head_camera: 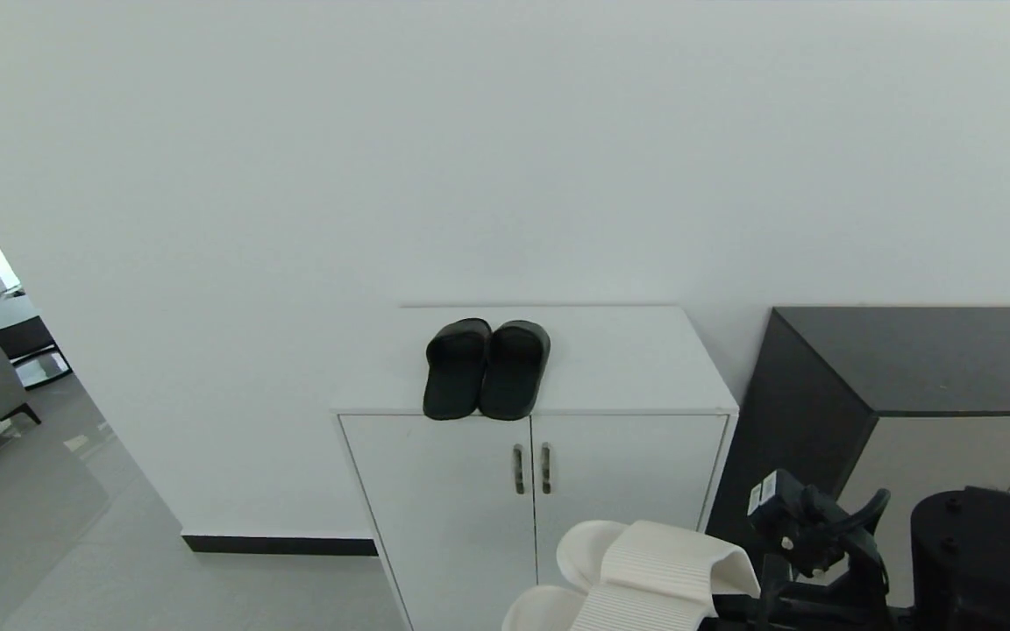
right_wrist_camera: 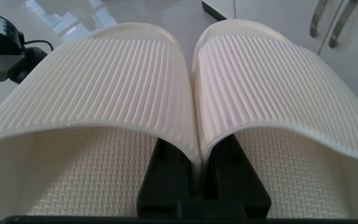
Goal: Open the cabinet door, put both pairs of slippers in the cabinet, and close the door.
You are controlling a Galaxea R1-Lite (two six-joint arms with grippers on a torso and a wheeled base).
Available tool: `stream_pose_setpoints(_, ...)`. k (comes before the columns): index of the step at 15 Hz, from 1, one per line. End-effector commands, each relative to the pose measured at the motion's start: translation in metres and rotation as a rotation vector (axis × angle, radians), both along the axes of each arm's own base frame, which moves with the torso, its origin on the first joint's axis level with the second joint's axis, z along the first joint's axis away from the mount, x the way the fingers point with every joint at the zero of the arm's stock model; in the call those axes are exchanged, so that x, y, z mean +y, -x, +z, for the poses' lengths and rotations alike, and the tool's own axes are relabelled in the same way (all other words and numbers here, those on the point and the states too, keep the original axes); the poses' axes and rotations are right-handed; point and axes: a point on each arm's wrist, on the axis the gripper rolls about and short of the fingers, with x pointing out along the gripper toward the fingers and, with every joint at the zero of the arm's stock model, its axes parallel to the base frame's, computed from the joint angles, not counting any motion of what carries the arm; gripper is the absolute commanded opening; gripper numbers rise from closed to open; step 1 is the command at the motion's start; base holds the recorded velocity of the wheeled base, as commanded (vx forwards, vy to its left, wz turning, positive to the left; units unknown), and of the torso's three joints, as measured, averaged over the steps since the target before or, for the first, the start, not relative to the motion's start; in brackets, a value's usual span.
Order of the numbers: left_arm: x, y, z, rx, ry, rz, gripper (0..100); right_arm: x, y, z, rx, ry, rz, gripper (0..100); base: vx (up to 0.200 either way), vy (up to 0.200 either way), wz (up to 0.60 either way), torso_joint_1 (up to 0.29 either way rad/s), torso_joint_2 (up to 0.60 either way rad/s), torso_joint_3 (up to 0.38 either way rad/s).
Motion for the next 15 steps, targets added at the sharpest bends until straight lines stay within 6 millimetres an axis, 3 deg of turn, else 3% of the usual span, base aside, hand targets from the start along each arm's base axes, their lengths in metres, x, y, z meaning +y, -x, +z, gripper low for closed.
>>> stream_pose_setpoints(1, 0.0, -0.0001, 0.0001, 0.001, 0.001, 0.0, 0, 0.0002, -0.0001, -0.0013, 0.004, 0.005, 0.0, 0, 0.0, -0.2, 0.0, 0.002, 0.0, 0.007)
stream_pose_setpoints(8, 0.0, -0.0001, 0.0001, 0.001, 0.0, 0.0, 0, 0.0017, -0.0015, -0.0042, 0.011, 0.015, 0.001, 0, 0.0, -0.029, 0.0, -0.01, 0.02, 0.009)
stream_pose_setpoints(15, 0.0, -0.0001, 0.0001, 0.001, -0.005, 0.0, 0, 0.001, -0.0014, -0.0039, 0.01, 0.014, -0.002, 0, 0.0, 0.0, 0.0, -0.168, 0.37, 0.191)
